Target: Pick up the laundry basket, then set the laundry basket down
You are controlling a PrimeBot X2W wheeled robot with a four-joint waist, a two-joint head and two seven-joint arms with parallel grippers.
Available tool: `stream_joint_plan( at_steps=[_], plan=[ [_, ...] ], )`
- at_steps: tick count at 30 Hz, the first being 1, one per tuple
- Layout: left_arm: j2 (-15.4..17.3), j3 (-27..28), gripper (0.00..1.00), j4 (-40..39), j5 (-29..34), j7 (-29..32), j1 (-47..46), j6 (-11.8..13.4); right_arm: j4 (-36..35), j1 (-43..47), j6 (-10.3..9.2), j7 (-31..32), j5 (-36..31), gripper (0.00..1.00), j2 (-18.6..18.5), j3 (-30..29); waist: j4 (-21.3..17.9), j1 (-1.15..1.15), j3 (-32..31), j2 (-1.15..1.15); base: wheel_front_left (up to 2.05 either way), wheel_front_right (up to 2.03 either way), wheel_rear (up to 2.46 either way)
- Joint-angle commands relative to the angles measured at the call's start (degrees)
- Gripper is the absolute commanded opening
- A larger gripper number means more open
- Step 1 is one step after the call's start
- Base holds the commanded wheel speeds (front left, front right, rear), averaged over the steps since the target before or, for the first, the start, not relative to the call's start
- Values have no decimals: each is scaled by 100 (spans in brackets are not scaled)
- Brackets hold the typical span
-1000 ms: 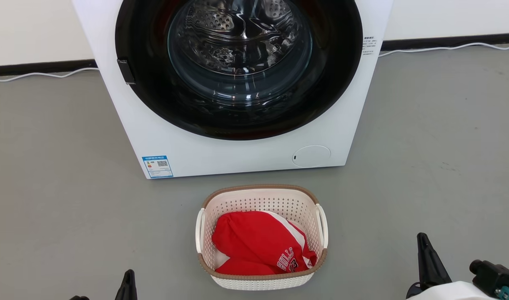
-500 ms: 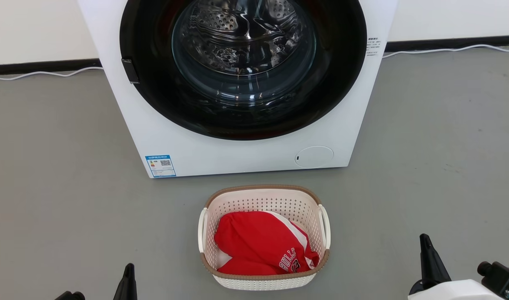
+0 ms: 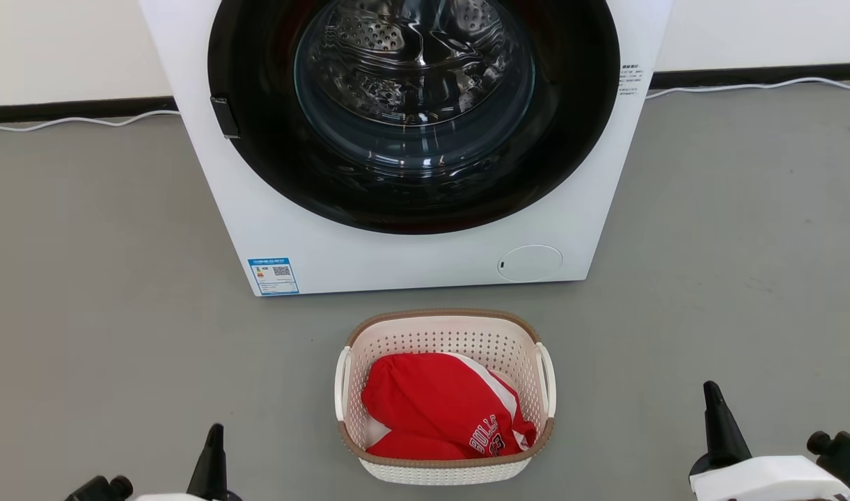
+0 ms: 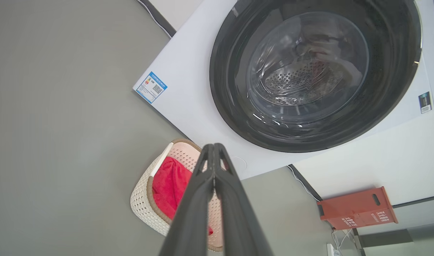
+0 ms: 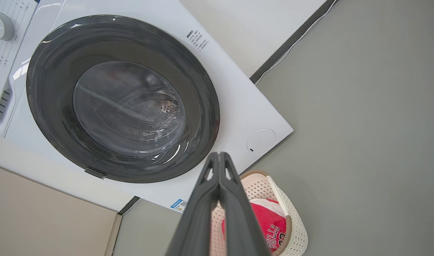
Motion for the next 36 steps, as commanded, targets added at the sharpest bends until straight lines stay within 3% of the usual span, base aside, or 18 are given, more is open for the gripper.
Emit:
stream_joint_plan(
  at_steps=[1, 36],
  plan=[
    [40, 103, 0, -153, -151, 30, -294, -57, -164, -274, 20, 56, 166, 0, -42, 19, 4, 0, -1, 0, 0, 0, 0],
    [69, 250, 0, -170, -2252, 621, -685, -259, -244, -488, 32, 632, 2596, 0, -51, -15, 149, 0, -17, 0, 0, 0, 0]
  ],
)
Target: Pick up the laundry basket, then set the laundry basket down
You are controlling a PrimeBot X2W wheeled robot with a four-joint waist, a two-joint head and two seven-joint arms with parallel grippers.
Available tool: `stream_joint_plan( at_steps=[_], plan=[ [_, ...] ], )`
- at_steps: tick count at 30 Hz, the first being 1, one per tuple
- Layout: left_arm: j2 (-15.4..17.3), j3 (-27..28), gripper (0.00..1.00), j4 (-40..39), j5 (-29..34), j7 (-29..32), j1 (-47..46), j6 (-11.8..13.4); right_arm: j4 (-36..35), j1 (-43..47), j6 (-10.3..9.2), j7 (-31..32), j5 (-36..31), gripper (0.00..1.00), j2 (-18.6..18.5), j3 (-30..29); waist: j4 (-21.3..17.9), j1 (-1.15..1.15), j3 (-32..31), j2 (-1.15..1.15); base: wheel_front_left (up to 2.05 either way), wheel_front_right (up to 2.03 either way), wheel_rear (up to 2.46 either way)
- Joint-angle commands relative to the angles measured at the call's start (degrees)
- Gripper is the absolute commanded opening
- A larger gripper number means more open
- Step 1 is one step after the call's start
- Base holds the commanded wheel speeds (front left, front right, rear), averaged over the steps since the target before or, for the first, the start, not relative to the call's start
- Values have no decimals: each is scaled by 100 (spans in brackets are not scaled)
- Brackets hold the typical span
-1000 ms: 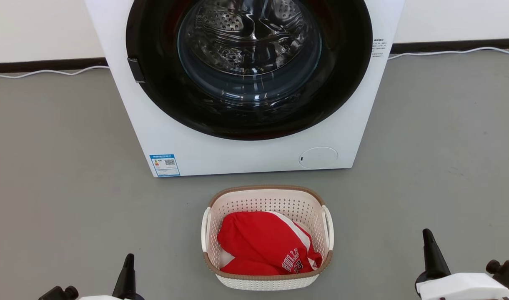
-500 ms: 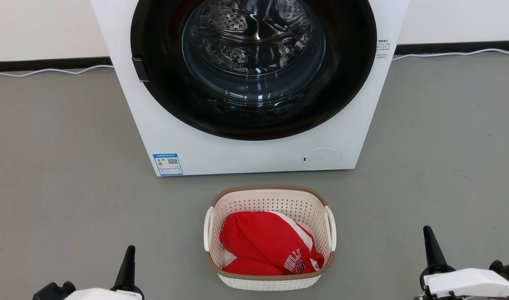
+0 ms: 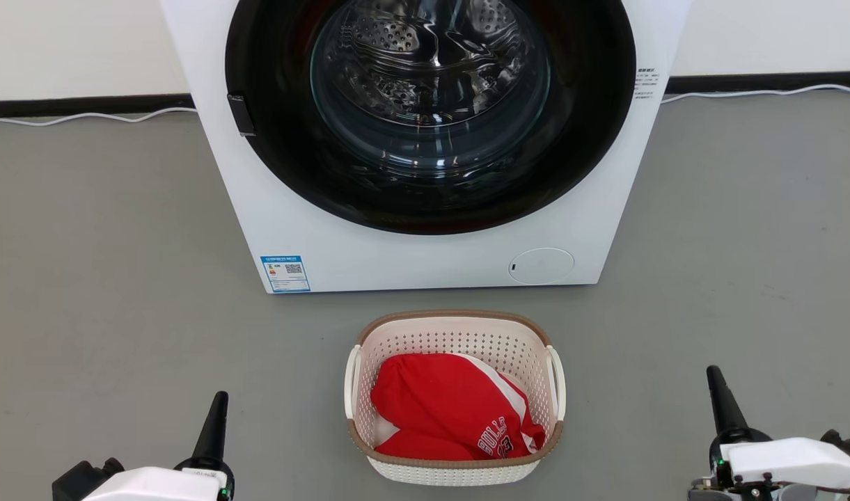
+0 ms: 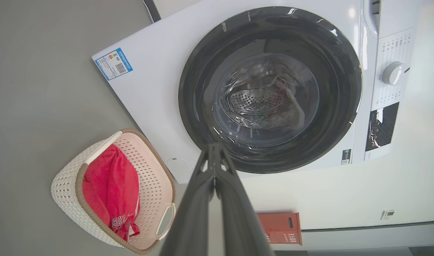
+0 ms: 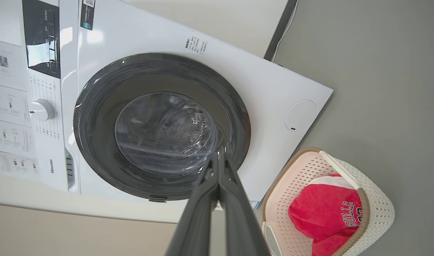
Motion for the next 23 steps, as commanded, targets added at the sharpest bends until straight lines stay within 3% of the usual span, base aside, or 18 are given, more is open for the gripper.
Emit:
stream_joint_plan(
  at_steps=[1, 23],
  plan=[
    [60, 161, 0, -150, -168, 50, -315, -68, -195, -278, 32, 94, 198, 0, -48, 94, 5, 0, -1, 0, 0, 0, 0],
    [78, 249, 0, -160, -1427, 404, -549, -190, -243, -406, 39, 439, 1654, 0, -54, 74, 92, 0, -11, 0, 0, 0, 0]
  ],
)
